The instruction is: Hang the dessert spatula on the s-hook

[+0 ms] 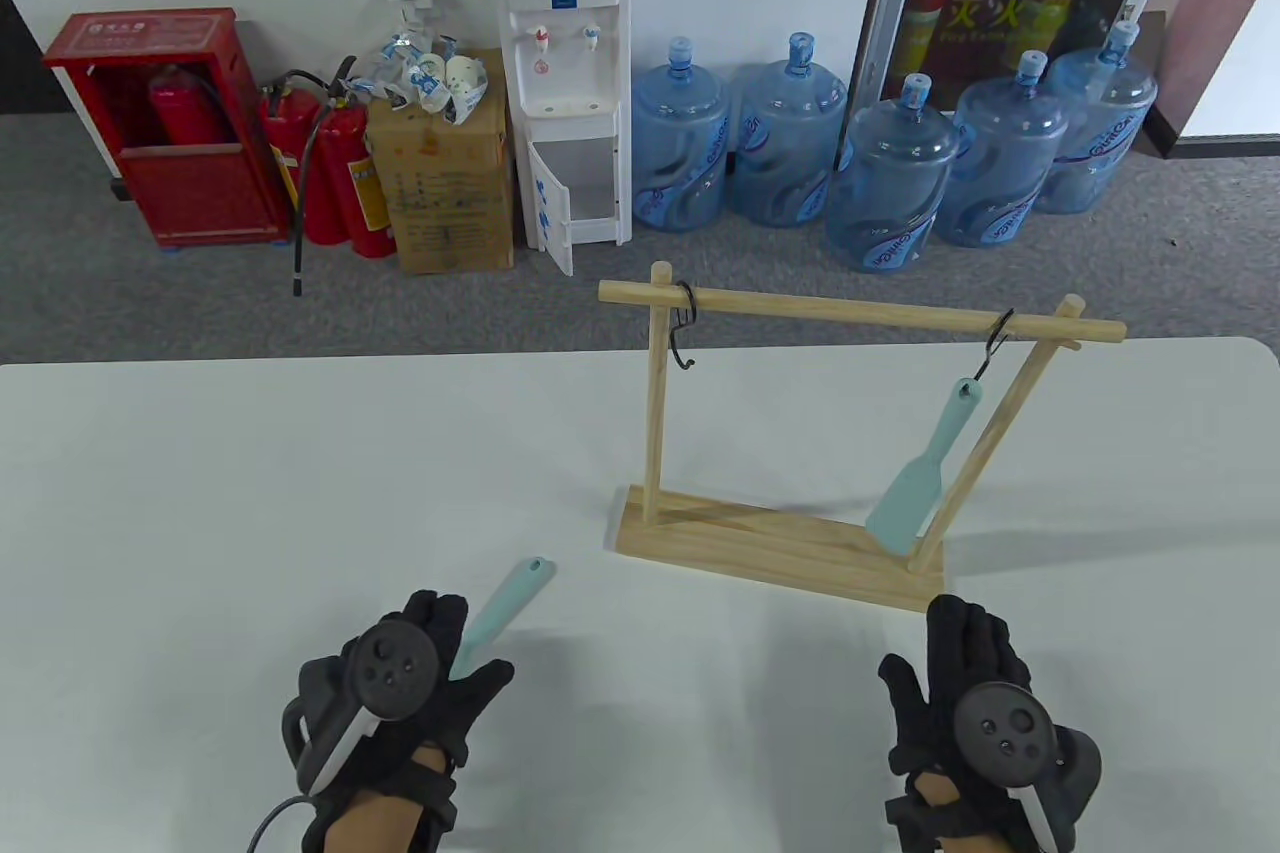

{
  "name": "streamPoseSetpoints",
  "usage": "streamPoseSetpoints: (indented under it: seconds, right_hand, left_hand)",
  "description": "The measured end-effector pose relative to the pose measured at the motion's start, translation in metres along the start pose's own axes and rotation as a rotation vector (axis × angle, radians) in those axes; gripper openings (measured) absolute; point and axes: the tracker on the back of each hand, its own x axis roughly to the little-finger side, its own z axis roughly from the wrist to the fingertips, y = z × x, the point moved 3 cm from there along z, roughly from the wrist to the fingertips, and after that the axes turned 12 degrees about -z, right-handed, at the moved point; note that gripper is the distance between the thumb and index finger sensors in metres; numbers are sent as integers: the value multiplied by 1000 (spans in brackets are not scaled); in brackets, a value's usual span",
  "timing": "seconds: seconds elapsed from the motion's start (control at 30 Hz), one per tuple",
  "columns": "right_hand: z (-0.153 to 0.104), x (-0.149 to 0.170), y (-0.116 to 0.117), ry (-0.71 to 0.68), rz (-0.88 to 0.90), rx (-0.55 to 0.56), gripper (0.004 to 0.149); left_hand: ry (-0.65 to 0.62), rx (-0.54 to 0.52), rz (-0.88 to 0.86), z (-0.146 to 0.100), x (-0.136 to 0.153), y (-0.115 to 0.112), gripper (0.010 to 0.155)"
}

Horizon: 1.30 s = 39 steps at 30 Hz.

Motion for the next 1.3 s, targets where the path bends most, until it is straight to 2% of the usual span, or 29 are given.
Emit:
streamPoseSetpoints:
  seconds: [0.1,0.27,0.47,0.73,1.17,1.3]
  right_hand:
    - [-1,4,2,20,18,-28,77]
    - [-3,9,5,35,57,-85,77]
    - [-5,9,7,47,51,-109,76]
    - [-7,10,7,51,66,-127,76]
    - [-8,13,5,66,76,-114,74]
    - [-7,14,5,71,77,-113,74]
  left_hand:
    - [115,-4,-23,3,16,-3,78]
    - [245,-9,26,6,35,-8,77]
    - [355,98,44,10,55,-25,79]
    - [372,155,126,13,55,-40,81]
    - [365,81,178,14,46,-35,69]
    - [346,54,146,14,44,-30,65]
